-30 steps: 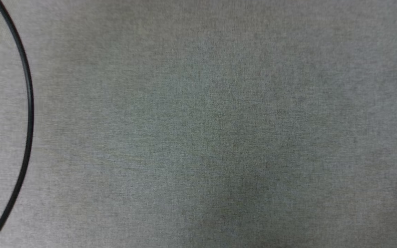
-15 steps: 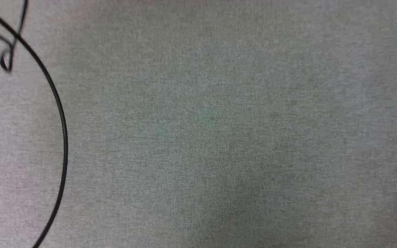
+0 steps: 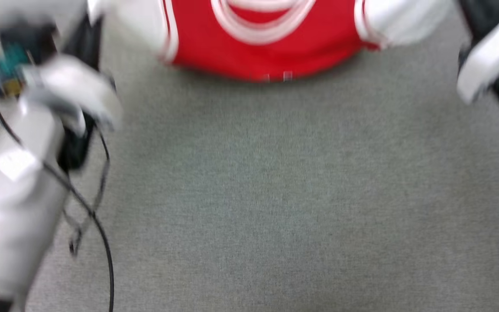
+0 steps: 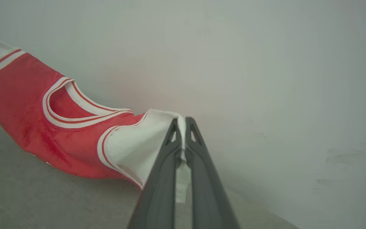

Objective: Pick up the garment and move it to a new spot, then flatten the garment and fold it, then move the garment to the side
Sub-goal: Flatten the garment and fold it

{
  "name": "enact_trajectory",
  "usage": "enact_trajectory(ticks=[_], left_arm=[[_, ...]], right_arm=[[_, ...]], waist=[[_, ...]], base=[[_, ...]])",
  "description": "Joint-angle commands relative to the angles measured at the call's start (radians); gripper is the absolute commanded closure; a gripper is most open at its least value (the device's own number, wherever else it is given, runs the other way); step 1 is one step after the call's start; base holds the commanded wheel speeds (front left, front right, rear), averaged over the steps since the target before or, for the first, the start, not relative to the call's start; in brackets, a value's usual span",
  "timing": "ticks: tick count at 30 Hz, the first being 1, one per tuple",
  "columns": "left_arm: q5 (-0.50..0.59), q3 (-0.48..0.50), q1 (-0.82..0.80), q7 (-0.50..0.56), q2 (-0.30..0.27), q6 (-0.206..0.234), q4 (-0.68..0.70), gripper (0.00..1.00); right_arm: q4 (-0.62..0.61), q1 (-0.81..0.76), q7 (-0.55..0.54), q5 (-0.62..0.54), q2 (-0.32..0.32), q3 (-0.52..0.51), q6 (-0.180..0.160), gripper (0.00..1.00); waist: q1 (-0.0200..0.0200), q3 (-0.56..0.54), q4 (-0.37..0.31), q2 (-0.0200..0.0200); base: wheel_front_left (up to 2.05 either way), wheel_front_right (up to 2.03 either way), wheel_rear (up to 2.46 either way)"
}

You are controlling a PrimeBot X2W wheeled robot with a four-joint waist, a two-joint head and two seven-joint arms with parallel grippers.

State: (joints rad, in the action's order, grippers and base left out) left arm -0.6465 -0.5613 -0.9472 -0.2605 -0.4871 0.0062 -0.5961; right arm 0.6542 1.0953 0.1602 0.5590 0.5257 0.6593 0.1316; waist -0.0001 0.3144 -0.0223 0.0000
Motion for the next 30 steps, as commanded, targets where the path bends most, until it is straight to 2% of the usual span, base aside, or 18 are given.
enact_trajectory(ticks=[1, 8, 15, 23, 30], left_arm=[[-0.002, 0.003, 0.044, -0.006, -0.006, 0.008, 0.014, 1.00], [-0.065, 0.009, 0.383, -0.001, -0.045, 0.067, 0.153, 1.00], [-0.121, 0.009, 0.643, 0.009, -0.077, 0.125, 0.223, 1.00], [-0.179, 0.013, 0.843, 0.008, -0.084, 0.170, 0.274, 1.00], [-0.213, 0.011, 0.952, 0.012, -0.092, 0.182, 0.287, 1.00]], right_arm=[[-0.011, -0.035, 0.004, 0.007, 0.014, 0.005, -0.002, 1.00], [-0.096, -0.327, -0.020, 0.045, 0.082, 0.018, -0.002, 1.00], [-0.142, -0.597, -0.041, 0.069, 0.102, -0.027, -0.002, 1.00], [-0.158, -0.849, -0.047, 0.065, 0.078, -0.133, -0.002, 1.00], [-0.192, -1.040, -0.062, 0.045, 0.071, -0.256, -0.002, 1.00]], waist=[[0.0001, -0.051, 0.002, 0.0000], [0.0001, -0.164, -0.004, 0.0000], [0.0001, -0.235, -0.017, 0.0000], [0.0001, -0.297, -0.026, 0.0000], [0.0001, -0.326, -0.030, 0.0000]], base=[[0.00, 0.00, 0.00], [0.00, 0.00, 0.00], [0.00, 0.00, 0.00], [0.00, 0.00, 0.00], [0.00, 0.00, 0.00]])
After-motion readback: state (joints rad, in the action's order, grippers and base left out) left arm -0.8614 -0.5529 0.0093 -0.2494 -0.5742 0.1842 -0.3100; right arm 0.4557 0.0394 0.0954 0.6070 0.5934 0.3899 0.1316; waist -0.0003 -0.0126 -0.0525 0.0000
